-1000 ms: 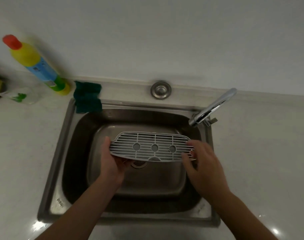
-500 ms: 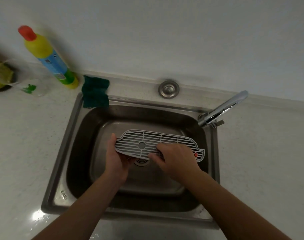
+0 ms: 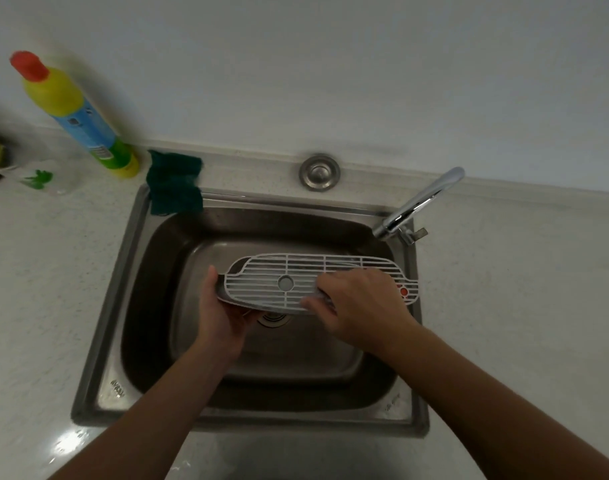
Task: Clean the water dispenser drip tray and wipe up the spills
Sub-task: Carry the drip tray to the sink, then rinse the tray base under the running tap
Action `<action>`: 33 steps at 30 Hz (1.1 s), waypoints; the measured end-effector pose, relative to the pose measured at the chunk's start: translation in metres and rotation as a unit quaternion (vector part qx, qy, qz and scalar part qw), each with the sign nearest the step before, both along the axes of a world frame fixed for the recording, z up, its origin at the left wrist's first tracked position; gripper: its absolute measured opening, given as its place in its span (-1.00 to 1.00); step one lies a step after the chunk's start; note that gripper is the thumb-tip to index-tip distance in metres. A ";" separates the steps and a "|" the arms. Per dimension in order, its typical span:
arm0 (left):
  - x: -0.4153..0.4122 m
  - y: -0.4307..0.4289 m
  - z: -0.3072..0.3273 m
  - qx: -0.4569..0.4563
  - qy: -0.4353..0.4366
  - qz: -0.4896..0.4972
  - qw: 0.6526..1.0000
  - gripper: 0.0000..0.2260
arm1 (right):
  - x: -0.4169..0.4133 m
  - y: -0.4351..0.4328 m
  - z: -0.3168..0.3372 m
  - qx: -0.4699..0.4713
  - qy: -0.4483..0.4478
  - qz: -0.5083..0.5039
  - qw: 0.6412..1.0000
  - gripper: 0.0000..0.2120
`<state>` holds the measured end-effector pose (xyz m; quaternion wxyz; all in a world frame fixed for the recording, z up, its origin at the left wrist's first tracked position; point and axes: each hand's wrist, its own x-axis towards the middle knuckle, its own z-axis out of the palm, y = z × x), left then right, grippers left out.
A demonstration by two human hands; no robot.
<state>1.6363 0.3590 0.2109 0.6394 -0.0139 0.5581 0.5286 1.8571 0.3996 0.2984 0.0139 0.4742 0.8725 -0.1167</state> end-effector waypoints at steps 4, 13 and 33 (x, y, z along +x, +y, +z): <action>-0.002 -0.005 -0.001 -0.009 -0.017 0.037 0.999 -0.61 | 0.035 -0.008 0.019 0.039 0.003 -0.046 0.998 -0.55; -0.003 -0.027 0.004 -0.008 -0.002 0.064 0.998 -0.61 | 0.146 -0.023 -0.008 0.010 -0.037 -0.290 0.956 -0.66; 0.015 -0.064 0.027 -0.005 -0.008 0.101 0.995 -0.55 | 0.192 -0.081 -0.077 -0.018 0.052 -0.477 0.877 -0.71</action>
